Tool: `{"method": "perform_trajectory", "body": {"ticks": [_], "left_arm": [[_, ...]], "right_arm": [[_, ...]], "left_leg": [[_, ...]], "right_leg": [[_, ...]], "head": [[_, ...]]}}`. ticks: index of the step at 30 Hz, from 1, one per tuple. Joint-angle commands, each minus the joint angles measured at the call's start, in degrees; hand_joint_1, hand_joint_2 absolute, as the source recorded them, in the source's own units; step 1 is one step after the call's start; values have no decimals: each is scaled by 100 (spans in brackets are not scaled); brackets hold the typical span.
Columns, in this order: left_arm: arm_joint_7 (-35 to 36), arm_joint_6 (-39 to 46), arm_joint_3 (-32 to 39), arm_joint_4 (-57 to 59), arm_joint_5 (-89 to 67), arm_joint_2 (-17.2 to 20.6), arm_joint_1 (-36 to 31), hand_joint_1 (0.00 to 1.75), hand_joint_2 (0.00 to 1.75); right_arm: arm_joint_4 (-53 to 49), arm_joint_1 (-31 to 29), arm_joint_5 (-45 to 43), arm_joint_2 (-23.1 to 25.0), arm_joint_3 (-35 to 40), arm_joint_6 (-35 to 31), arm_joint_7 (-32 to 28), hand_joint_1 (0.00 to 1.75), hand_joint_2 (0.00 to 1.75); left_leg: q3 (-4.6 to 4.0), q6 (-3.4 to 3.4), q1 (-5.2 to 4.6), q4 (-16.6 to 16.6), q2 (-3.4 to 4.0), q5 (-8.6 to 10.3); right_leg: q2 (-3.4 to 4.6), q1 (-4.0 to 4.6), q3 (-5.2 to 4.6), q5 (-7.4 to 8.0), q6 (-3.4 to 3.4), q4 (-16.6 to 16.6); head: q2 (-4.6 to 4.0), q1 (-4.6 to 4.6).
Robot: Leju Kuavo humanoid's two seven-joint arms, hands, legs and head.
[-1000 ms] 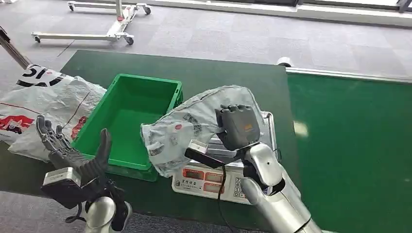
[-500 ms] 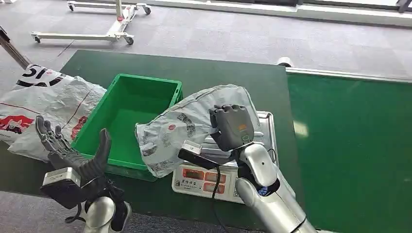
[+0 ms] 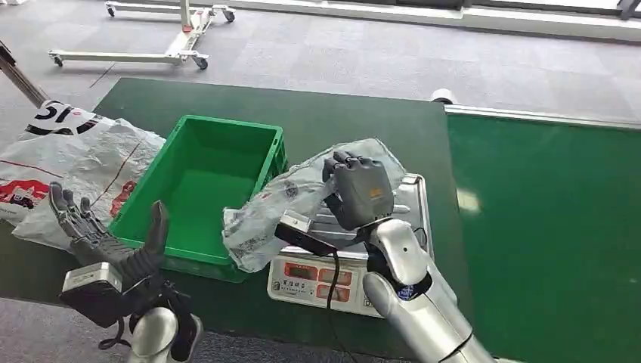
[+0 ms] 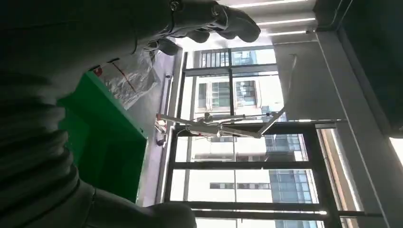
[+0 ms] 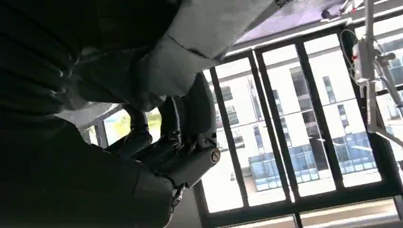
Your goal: Moved the parcel from conveyor to table for the left to box.
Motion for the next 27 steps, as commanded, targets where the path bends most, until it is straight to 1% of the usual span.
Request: {"method": "perform_trajectory", "body": {"ticks": [1,3,4,6,7,9,10,11,13,16,17,18,19,20,21,22,24,27], "left_arm": [[24,-7,-76,213,10,181,-85,0,175],[24,2,-94,213,17,189,-85,0,175],[24,12,-99,220,19,190,-90,0,175],[24,11,-98,237,24,186,-92,0,175],[24,10,-101,238,28,187,-93,0,175],[24,9,-109,244,26,193,-99,0,175],[24,10,-111,252,27,196,-109,0,175],[24,3,-106,257,23,193,-112,0,175],[24,0,-106,258,26,195,-112,0,175],[24,0,-106,258,26,195,-112,0,175],[24,-2,-104,263,31,200,-116,0,175],[24,1,-102,262,35,202,-117,0,175],[24,2,-100,262,31,204,-115,0,175],[24,-2,-99,261,31,201,-113,0,175],[24,4,-100,259,28,194,-107,0,175],[24,2,-101,257,29,189,-103,0,175],[24,-12,-103,259,4,149,-94,0,175],[24,-12,-103,259,4,149,-94,0,175]], "right_arm": [[397,-241,89,-49,279,136,110,0,0],[372,-230,77,-68,256,180,144,0,0],[362,-227,71,-70,249,214,159,0,0],[367,-193,69,-82,239,265,188,0,0],[353,-173,74,-90,241,306,204,0,0],[342,-134,55,-92,241,381,220,0,0],[341,-115,-12,-87,238,441,197,0,0],[344,-103,-90,-79,228,500,169,0,0],[343,-99,-98,-81,232,508,164,0,0],[343,-99,-98,-81,232,508,164,0,0],[339,-102,-170,-67,208,546,153,0,0],[313,-106,-208,-76,179,549,167,0,0],[291,-97,-254,-66,133,530,195,0,0],[273,-91,-278,-63,103,507,211,0,0],[207,-62,-259,-48,4,355,326,0,0],[172,-50,-212,-51,-50,235,396,0,0],[100,16,410,-55,-295,-418,891,0,0],[100,16,410,-55,-295,-418,891,0,0]], "left_leg": [[11,0,1,-8,-12,1],[19,1,6,-14,-23,2],[10,1,4,-8,-18,1],[22,1,6,-18,-26,3],[14,1,6,-9,-18,1],[22,2,9,-20,-32,5],[13,1,3,-9,-20,1],[20,1,7,-16,-29,3],[9,1,4,-7,-17,1],[18,2,8,-13,-26,1],[11,1,4,-9,-20,2],[21,2,8,-17,-30,3],[14,1,4,-10,-20,2],[22,2,8,-19,-31,4],[9,1,2,-7,-19,1],[18,2,5,-14,-30,3],[5,1,4,-4,-18,1],[13,3,7,-11,-38,4]], "right_leg": [[30,-3,6,2,-5,-6],[48,0,14,4,-9,-14],[31,0,7,2,-6,-7],[51,0,17,6,-10,-18],[36,1,11,3,-7,-11],[48,2,19,7,-10,-22],[29,-1,10,1,-6,-9],[41,1,17,5,-9,-18],[22,1,6,1,-5,-8],[35,3,15,3,-7,-16],[29,0,7,2,-6,-9],[43,2,18,4,-9,-20],[31,-1,9,2,-6,-10],[46,1,17,6,-9,-21],[23,-1,5,1,-5,-6],[37,-1,14,3,-8,-15],[17,1,3,1,-4,-6],[29,2,12,2,-7,-16]], "head": [[0,0],[0,0],[0,0],[0,0],[0,0],[0,0],[0,0],[0,-2],[0,-2],[0,0],[0,0],[0,-2],[0,0],[0,-2],[0,0],[0,0],[0,0],[0,0]]}}
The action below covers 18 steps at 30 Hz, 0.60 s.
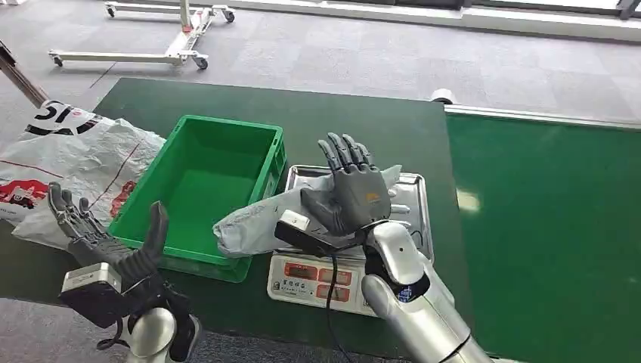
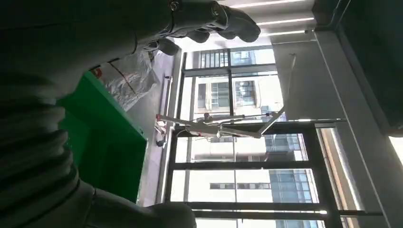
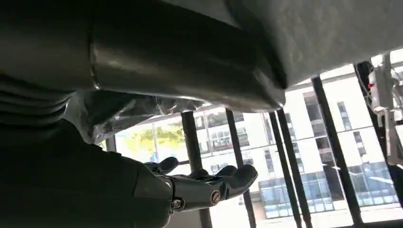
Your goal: Moved the parcel from conveyor to table for the left to box.
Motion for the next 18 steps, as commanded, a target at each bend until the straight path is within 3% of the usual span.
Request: {"method": "perform_trajectory", "body": {"ticks": [1,10,11,13,18], "left_arm": [[24,3,-103,257,-2,92,-97,0,175],[24,3,-103,257,-2,92,-97,0,175],[24,-28,-118,298,-11,55,-114,0,175],[24,-3,-165,390,-35,19,-176,0,175],[24,70,-194,428,-43,16,-198,0,175]], "right_arm": [[52,-51,513,-64,-315,-634,445,0,0],[52,-51,513,-64,-315,-634,445,0,0],[108,-110,1129,-199,-454,-1326,1060,0,0],[111,-362,1129,-676,-197,-1759,1812,0,0],[98,-443,1129,-792,-355,-1897,1963,0,0]], "left_leg": [[9,2,4,-7,-31,1],[15,2,6,-12,-24,2],[5,1,3,-4,-9,1],[8,5,6,-7,-33,4],[4,4,0,-2,-24,4]], "right_leg": [[21,-1,13,0,-5,-8],[41,0,15,6,-6,-14],[24,1,4,4,-2,-5],[25,2,14,5,-3,-13],[15,-5,7,5,1,-6]], "head": [[0,2],[0,2],[0,0],[0,2],[0,2]]}}
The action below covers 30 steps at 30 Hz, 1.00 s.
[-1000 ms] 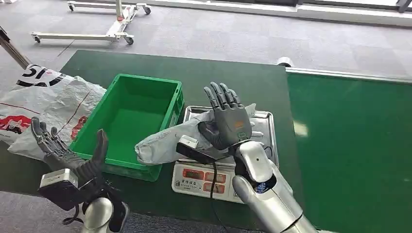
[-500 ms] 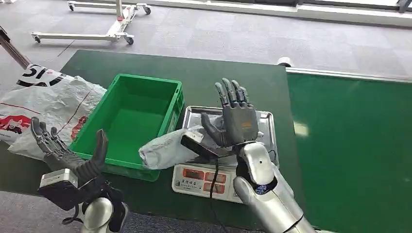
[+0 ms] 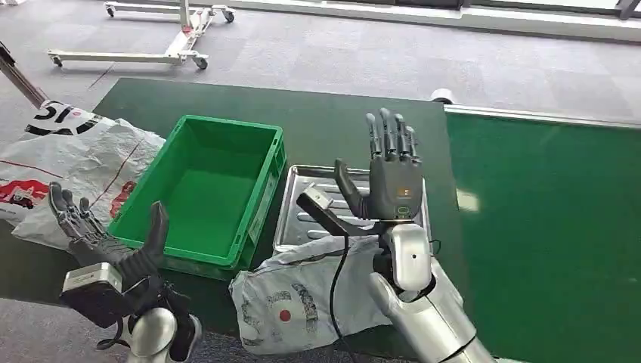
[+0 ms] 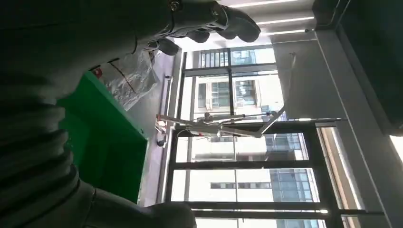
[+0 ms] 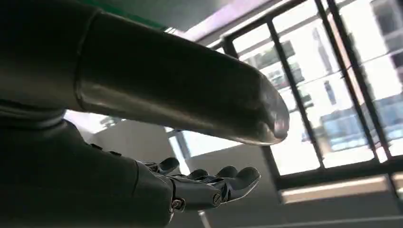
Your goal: Moved the parcel from conveyor to table for the left to box.
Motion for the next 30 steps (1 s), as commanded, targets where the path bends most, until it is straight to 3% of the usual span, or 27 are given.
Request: {"method": "perform_trajectory", "body": {"ticks": [1,8,10,11,12,15,17,30], "left_arm": [[24,76,-187,397,-25,22,-193,0,175],[24,-163,-307,798,-393,151,-204,0,175],[798,-1179,-788,1617,-1633,411,-526,0,175],[798,-1179,-788,1617,-1633,411,-526,0,175],[1047,-2118,-1057,2057,-1967,434,-696,0,175],[1103,-3888,-1769,2792,-2939,550,-884,0,175],[1012,-4359,-1941,3227,-3329,444,-965,0,175],[962,-4393,-1871,3250,-3380,414,-991,0,175]], "right_arm": [[128,-403,50,-627,-128,-305,357,0,0],[216,-336,50,-476,-263,-208,266,0,0],[154,-325,50,-534,-279,-139,315,0,0],[154,-325,50,-534,-279,-139,315,0,0],[152,-342,50,-430,-376,-69,150,0,0],[267,-506,50,-254,-411,33,-27,0,0],[256,-546,50,-302,-346,87,122,0,0],[202,-470,50,-338,-361,56,106,0,0]], "left_leg": [[7,7,2,-6,-38,4],[4,4,-2,-2,-15,1],[15,5,-5,-15,-27,6],[12,5,-7,-13,-31,7],[16,5,-5,-21,-49,13],[9,6,-3,-12,-46,11],[15,7,-9,-20,-37,13],[4,6,-12,-4,-10,2]], "right_leg": [[21,-4,14,4,-2,-10],[27,-1,4,8,-3,-4],[27,-5,15,9,-5,-12],[10,-7,13,7,-2,-9],[15,-6,19,10,-5,-18],[16,-4,16,12,-3,-13],[35,-13,14,16,-5,-17],[36,-10,0,15,-2,-4]], "head": [[0,2],[0,0],[0,0],[0,0],[0,0],[0,2],[0,2],[0,2]]}}
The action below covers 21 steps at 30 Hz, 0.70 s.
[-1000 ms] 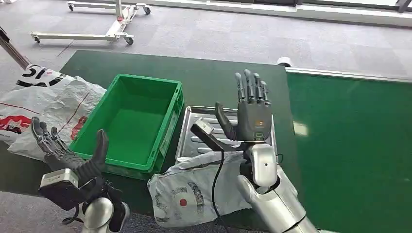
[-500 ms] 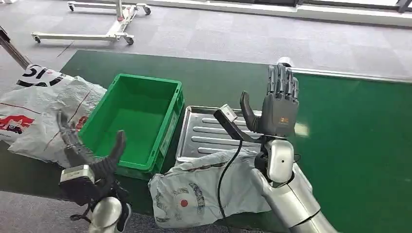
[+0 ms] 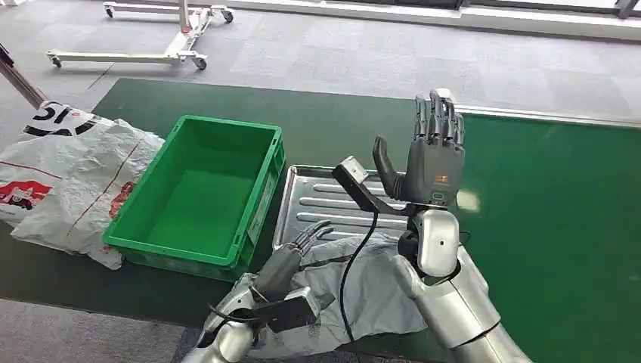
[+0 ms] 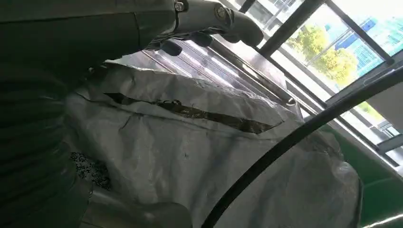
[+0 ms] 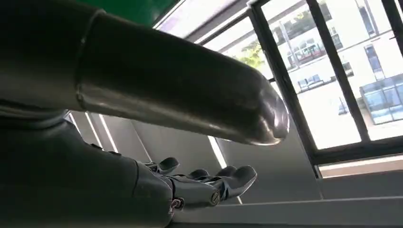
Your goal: Moved the parcel from conveyor to table for the left to box.
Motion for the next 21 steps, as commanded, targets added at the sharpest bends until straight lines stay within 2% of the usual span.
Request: {"method": "perform_trajectory", "body": {"ticks": [1,3,8,10,12,13,21], "left_arm": [[-4,-29,-313,594,-23,195,-307,0,175],[-4,-29,-313,594,-23,195,-307,0,175],[-4,-29,-313,594,-23,195,-307,0,175],[-4,-29,-313,594,-23,195,-307,0,175],[-4,-29,-313,594,-23,195,-307,0,175],[-4,-29,-313,594,-23,195,-307,0,175],[56,-200,-109,944,-281,109,-459,0,175]], "right_arm": [[200,-206,-1,-10,-121,2,-13,0,0],[200,-206,-1,-10,-121,2,-13,0,0],[200,-206,-1,-10,-121,2,-13,0,0],[200,-206,-1,-10,-121,2,-13,0,0],[200,-206,-1,-10,-121,2,-13,0,0],[200,-206,-1,-10,-121,2,-13,0,0],[164,11,-1,-42,-244,-141,-69,0,0]], "left_leg": [[11,0,8,-11,-34,5],[4,1,3,-4,-22,3],[20,2,12,-21,-48,8],[4,1,3,-4,-22,2],[16,0,10,-15,-39,6],[5,0,4,-5,-25,2],[10,1,7,-8,-37,4]], "right_leg": [[33,3,13,5,-9,-13],[20,0,4,2,-5,-4],[51,3,24,9,-12,-26],[21,-1,7,2,-6,-4],[45,3,19,7,-12,-19],[24,0,8,1,-7,-5],[19,2,15,1,-6,-12]], "head": [[0,2],[0,2],[0,2],[0,2],[0,2],[0,2],[0,2]]}}
